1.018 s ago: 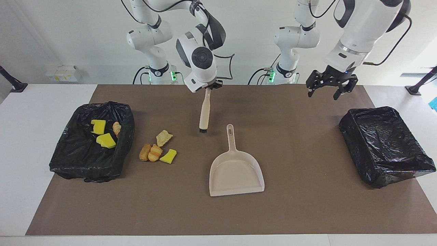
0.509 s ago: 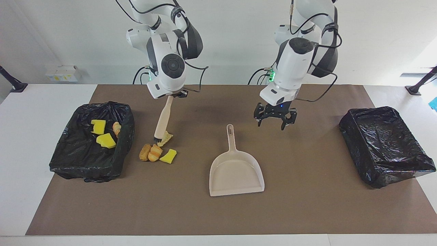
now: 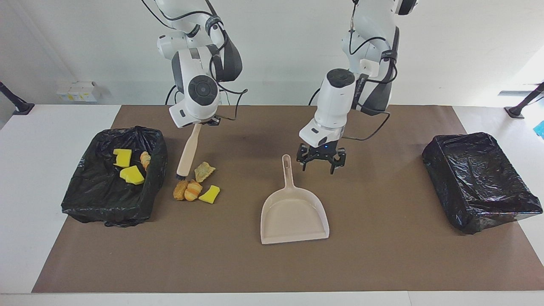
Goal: Sweep and dump trash in bin
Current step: 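Grasp the dustpan with the left gripper while the right gripper sweeps crusts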
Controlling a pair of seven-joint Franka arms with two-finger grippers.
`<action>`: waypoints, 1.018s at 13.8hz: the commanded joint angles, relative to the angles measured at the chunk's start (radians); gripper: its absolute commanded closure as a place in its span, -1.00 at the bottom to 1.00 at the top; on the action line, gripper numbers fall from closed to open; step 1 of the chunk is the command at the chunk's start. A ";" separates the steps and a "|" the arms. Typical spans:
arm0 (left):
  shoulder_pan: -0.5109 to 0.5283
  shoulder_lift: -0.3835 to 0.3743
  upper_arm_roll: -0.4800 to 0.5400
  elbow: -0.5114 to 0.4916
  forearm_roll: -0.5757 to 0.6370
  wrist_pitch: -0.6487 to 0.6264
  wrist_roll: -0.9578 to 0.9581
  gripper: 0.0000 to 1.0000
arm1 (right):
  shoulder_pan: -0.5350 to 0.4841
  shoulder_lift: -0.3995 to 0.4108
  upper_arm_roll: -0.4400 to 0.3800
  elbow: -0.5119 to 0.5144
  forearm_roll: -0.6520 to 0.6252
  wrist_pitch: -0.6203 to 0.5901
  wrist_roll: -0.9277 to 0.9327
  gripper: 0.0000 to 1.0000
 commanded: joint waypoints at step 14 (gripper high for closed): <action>-0.062 0.001 0.008 -0.006 0.067 -0.040 -0.181 -0.57 | 0.001 0.032 0.018 -0.099 -0.007 0.172 0.082 1.00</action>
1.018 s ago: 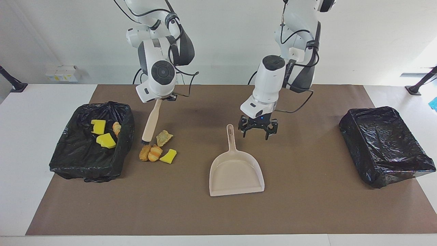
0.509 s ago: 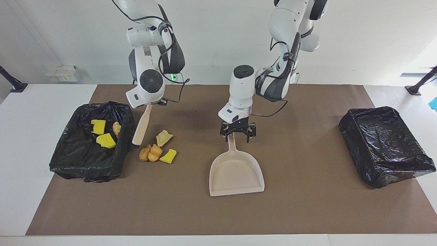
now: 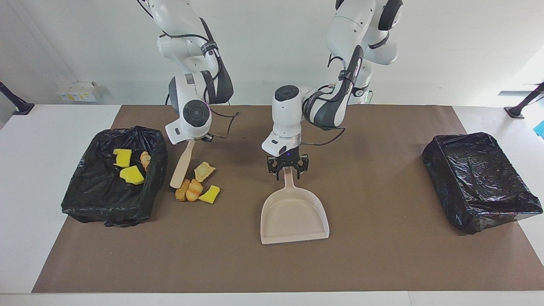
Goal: Sweep and dump trash in bin
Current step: 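Grasp the dustpan with the left gripper while the right gripper sweeps crusts, then sweep crusts with the right gripper while the left gripper holds the dustpan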
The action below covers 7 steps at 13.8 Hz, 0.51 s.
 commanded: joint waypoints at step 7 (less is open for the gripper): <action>-0.025 -0.068 0.010 -0.043 -0.041 -0.061 -0.047 1.00 | 0.028 -0.006 0.006 -0.005 -0.005 0.016 0.033 1.00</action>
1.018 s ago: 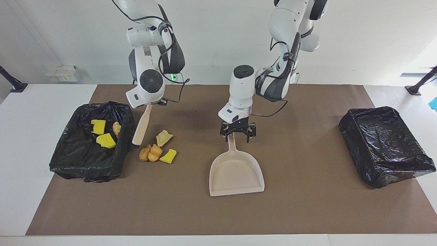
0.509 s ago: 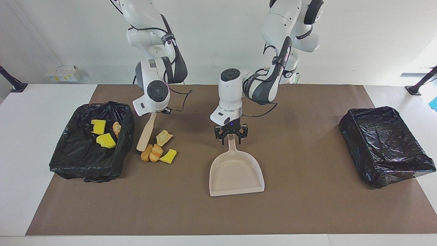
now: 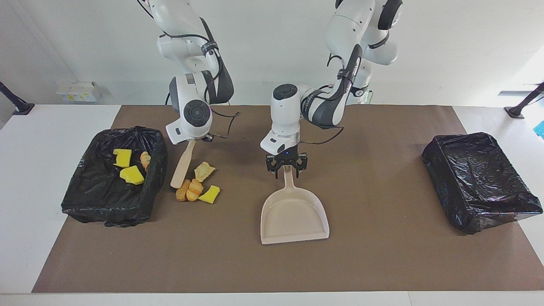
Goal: Sweep and dump trash in bin
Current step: 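Sweep crusts with the right gripper while the left gripper holds the dustpan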
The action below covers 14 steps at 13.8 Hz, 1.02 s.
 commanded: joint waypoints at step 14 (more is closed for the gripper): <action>0.179 -0.206 0.018 -0.030 -0.149 -0.389 1.119 1.00 | 0.002 0.009 0.006 0.008 0.007 0.030 0.025 1.00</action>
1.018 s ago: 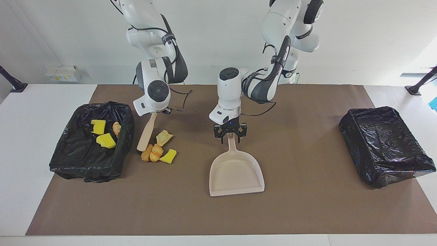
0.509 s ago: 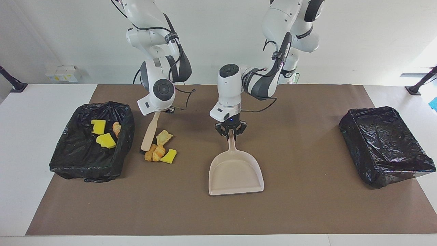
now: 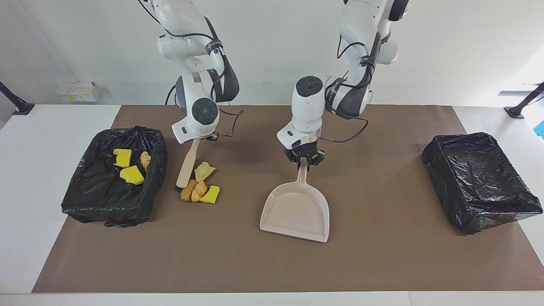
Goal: Sweep and dump trash in bin
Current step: 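Sweep crusts with the right gripper while the left gripper holds the dustpan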
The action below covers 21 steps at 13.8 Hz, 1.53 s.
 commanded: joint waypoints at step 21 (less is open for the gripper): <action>0.053 0.026 -0.005 -0.133 0.000 0.266 0.912 1.00 | 0.130 0.127 0.010 0.146 0.271 0.133 0.003 1.00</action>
